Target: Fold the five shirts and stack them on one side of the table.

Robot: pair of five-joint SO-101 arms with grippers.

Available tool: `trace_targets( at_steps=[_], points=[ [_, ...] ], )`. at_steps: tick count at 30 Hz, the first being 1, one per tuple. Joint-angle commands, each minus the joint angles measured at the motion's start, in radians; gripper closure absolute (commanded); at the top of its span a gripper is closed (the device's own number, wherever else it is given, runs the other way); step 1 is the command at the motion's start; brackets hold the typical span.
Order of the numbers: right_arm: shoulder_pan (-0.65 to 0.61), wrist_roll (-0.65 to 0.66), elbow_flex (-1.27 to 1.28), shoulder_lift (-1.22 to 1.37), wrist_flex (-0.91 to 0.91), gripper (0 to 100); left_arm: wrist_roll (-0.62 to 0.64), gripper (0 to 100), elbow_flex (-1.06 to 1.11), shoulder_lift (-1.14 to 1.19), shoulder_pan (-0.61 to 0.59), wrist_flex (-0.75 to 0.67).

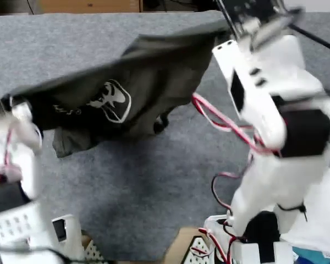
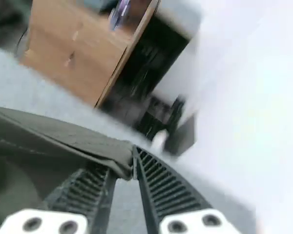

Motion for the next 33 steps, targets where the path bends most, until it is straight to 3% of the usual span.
trace_targets(
  at_steps=[1,6,11,15,18,21,25,33],
  points=[
    [0.071,0.034,-0.102,-0.036,0.000,99.2,0.028,98,-0.371,0.234,-0.017,0.158],
    [0.191,0.034,-0.119,-0.041,-0.008,99.1,0.011,98,-0.753,0.464,0.025,0.341],
    [0.200,0.087,-0.174,-0.038,0.043,99.1,-0.077,98,-1.112,0.618,0.157,0.597],
    [0.199,0.117,-0.176,-0.036,0.163,99.1,-0.130,98,-1.215,0.711,0.242,0.792],
    [0.160,0.150,-0.168,-0.035,0.288,99.0,-0.143,98,-1.194,0.754,0.201,0.859],
    [0.111,0.157,-0.047,-0.056,0.296,99.0,-0.158,98,-1.108,0.763,0.107,0.855],
    [-0.033,0.153,0.213,-0.088,0.295,99.1,-0.310,98,-0.933,0.760,0.041,0.853],
    [-0.400,0.152,0.599,-0.085,0.187,99.0,-0.506,98,-0.493,0.693,-0.192,0.582]
  ],
)
